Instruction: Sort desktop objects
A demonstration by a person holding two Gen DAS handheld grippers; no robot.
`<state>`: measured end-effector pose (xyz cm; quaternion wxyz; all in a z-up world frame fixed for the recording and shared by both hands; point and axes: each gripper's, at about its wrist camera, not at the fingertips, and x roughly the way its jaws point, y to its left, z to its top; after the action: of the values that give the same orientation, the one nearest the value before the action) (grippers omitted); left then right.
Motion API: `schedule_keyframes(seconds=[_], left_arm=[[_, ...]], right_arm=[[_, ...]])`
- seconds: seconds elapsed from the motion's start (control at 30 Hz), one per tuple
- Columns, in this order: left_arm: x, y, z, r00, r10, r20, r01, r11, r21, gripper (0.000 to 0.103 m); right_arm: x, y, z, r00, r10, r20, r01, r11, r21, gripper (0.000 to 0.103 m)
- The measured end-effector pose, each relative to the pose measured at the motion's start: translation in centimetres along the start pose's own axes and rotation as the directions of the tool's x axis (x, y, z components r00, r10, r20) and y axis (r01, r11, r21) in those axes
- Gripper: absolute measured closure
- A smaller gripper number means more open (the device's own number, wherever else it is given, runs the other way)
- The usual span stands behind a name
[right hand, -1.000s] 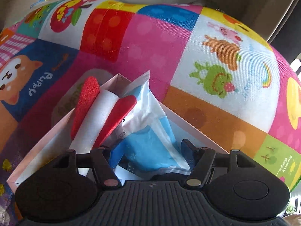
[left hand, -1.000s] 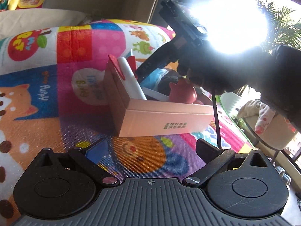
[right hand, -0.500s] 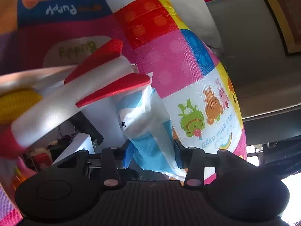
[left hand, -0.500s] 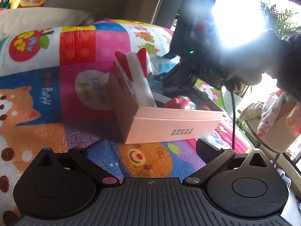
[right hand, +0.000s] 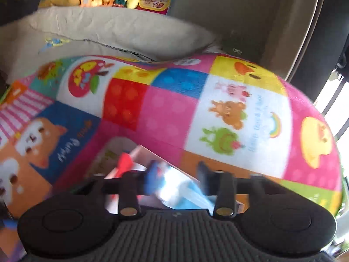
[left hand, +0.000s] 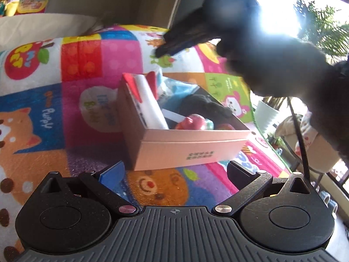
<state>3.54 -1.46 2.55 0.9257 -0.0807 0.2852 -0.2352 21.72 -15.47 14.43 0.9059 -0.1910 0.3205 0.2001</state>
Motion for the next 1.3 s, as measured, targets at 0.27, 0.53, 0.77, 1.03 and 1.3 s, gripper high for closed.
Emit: schedule_keyframes(seconds=[0.27, 0.53, 0.77, 1.03, 1.3], left_arm=[[-0.7, 1.7, -0.2, 0.998, 0.06, -0.012, -0.06, 0.998, -0.019, 0.0], [0.3, 1.1, -0.1, 1.0, 0.03, -0.007, -0.03, 0.999, -0.025, 0.0], [-0.2, -0.2, 0.5, 1.0, 0.013, 0.01, -0.013, 1.0, 0.005, 0.0], [-0.5, 1.3, 0.8, 0.998, 0.058, 0.012, -0.058, 0.998, -0.026, 0.0], [4.0, 0.7, 1.6, 0.999, 0.014, -0.042, -0.016, 0.998, -0.054, 0.0]], right_arm=[[5.2, 2.9, -2.7, 0.99, -0.104, -0.096, 0.087, 0.983, -0.164, 0.078], [0.3, -3.6, -2.8, 0.997, 0.074, -0.017, -0.071, 0.989, 0.132, 0.077], [5.9, -5.8, -4.4, 0.989, 0.129, -0.075, -0.094, 0.929, 0.358, 0.073], [2.1, -5.8, -5.6, 0.989, 0.148, -0.016, -0.133, 0.927, 0.351, 0.053], [-4.4, -9.3, -13.0, 0.993, 0.113, 0.032, -0.113, 0.838, 0.534, 0.0]])
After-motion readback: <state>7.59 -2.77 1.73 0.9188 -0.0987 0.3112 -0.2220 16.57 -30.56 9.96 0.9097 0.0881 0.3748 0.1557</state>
